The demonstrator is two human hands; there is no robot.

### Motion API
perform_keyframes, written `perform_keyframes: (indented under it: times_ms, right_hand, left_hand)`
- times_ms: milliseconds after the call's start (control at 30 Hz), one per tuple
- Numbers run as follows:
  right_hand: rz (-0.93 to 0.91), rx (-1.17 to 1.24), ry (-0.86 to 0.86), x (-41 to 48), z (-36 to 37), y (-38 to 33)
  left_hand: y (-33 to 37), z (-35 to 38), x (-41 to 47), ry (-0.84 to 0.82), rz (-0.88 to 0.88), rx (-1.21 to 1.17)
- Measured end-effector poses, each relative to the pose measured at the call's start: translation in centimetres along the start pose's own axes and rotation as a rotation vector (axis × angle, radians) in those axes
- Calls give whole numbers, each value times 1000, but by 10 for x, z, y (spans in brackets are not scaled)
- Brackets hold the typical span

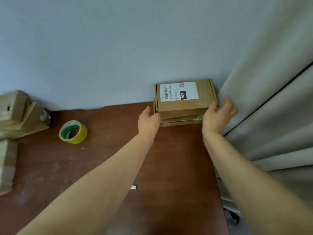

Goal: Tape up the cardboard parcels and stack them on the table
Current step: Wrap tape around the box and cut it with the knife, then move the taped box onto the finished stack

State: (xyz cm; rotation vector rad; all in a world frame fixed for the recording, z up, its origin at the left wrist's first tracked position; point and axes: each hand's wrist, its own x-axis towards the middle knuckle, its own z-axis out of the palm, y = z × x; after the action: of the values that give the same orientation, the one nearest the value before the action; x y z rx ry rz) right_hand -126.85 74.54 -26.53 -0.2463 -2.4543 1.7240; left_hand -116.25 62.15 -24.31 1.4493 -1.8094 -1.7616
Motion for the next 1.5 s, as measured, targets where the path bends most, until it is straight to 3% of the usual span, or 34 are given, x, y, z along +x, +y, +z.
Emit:
perform_keyframes:
  times_ms: [100, 233, 400, 633, 867, 1000, 1100, 1233, 1333, 1500]
  right_hand:
    - [-200, 19, -90, -37, 11, -17]
    - [-271, 18, -328, -91, 39, -36]
    - [-277, 3, -547, -178, 89, -56]
    - [-219, -1, -778, -355, 171, -78]
    - [-163, -138, -1077, -496, 222, -78]
    - [-109, -272, -1261, -541, 247, -77]
    - [-79, -344, -1391, -561, 264, -78]
    - [-30, -337, -1516, -570, 278, -76]
    - [-86, -361, -1408, -552, 280, -70]
    - [-311, -668, -1223, -490, 264, -47]
  left_hand:
    - [-5, -25, 2, 54, 9, 14]
    - [-13, -70, 3, 75, 29, 16]
    - [-27, -157, 9, 129, 98, 50]
    - [-86, -346, 19, 234, 178, 89]
    - [-167, -518, 15, 493, 14, 113]
    - [-199, -573, 25, 614, -210, 233]
    - [-214, -591, 36, 532, -339, 169]
    - [-221, -592, 32, 420, -320, 0]
    - [-220, -576, 21, 397, -358, 47]
    - [-213, -501, -9, 36, -358, 66]
